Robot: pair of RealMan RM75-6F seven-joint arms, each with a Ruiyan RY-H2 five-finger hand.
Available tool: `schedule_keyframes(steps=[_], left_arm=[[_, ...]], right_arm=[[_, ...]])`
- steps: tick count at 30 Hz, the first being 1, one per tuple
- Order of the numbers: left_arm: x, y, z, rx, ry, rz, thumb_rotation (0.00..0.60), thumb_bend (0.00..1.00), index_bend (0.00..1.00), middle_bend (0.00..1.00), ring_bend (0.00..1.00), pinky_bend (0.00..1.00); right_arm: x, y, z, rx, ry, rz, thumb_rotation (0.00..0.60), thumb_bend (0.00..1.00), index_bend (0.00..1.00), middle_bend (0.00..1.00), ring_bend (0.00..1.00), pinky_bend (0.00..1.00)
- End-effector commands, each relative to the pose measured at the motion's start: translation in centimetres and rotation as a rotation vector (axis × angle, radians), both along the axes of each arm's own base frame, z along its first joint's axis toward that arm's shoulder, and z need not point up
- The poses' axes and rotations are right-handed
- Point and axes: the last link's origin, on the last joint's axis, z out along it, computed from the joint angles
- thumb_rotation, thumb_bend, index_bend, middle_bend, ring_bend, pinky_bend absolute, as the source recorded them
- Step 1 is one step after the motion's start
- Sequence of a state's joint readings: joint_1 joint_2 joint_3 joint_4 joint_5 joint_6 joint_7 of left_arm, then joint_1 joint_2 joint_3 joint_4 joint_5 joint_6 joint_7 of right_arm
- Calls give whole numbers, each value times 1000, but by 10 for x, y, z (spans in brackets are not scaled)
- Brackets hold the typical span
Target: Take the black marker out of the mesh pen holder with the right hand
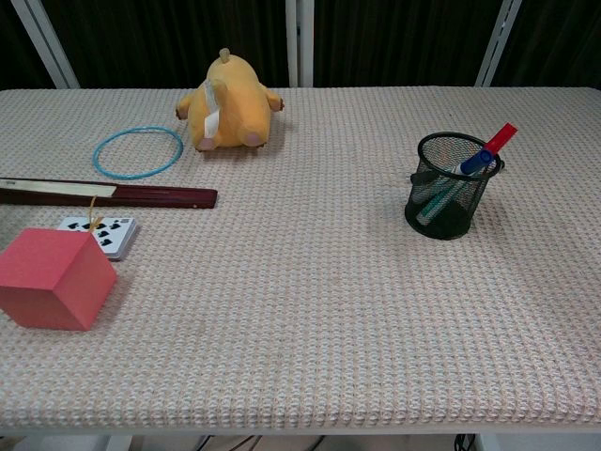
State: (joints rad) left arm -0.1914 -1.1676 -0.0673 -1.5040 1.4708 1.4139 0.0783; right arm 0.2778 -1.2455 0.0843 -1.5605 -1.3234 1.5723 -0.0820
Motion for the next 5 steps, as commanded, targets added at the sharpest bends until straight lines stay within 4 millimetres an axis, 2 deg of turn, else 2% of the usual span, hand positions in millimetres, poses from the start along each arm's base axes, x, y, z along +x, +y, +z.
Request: schedule_keyframes(steps=[1, 5], left_arm=[[0, 0, 1, 1, 4, 1, 600, 74, 99, 59, 0, 62], [1, 1, -2, -11, 10, 3, 600, 73, 99, 58, 0, 62]], right_arm=[[-40, 45, 16, -21, 89, -103, 600, 176, 0, 0, 0, 0], [-45, 51, 16, -13, 84, -129, 600, 176, 0, 0, 0, 0]])
